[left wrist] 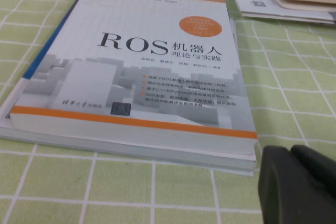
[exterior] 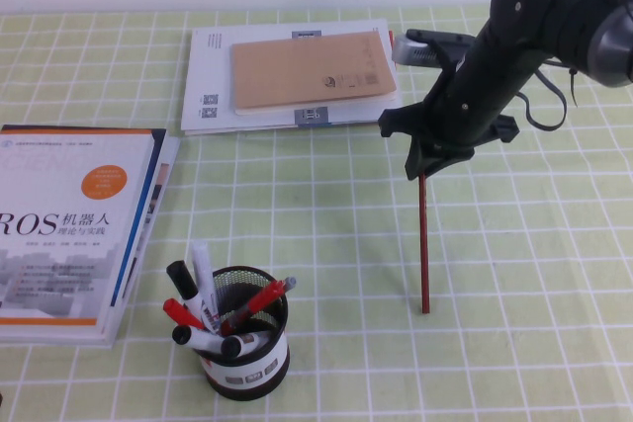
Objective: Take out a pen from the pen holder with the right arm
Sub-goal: 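Take a marker out of the pen holder and lay it on the table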
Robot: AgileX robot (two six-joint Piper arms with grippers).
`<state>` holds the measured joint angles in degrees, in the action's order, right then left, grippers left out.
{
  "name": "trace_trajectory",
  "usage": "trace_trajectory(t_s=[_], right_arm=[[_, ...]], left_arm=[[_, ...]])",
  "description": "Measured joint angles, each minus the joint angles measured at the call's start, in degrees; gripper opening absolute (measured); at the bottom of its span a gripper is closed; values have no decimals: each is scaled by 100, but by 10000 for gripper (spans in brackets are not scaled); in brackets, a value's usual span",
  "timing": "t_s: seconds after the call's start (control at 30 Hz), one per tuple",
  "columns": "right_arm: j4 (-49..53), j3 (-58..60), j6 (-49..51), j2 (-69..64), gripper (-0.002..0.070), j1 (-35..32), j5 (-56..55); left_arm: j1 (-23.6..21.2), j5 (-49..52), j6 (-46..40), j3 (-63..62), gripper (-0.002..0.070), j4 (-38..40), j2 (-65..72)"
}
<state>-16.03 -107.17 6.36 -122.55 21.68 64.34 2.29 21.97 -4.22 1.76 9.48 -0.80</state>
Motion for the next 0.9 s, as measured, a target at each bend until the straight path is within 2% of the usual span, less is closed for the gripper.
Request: trace_trajectory(t_s=[0.37, 0.67, 0.9], right_arm=[[-68, 1, 26, -290, 11, 0, -474], [-7, 1, 26, -328, 85, 0, -718], [9, 1, 26, -383, 94, 0, -826]], left_arm=[[0, 0, 0, 0, -8, 0, 0], [0, 0, 0, 0, -8, 0, 0], [0, 0, 0, 0, -8, 0, 0]])
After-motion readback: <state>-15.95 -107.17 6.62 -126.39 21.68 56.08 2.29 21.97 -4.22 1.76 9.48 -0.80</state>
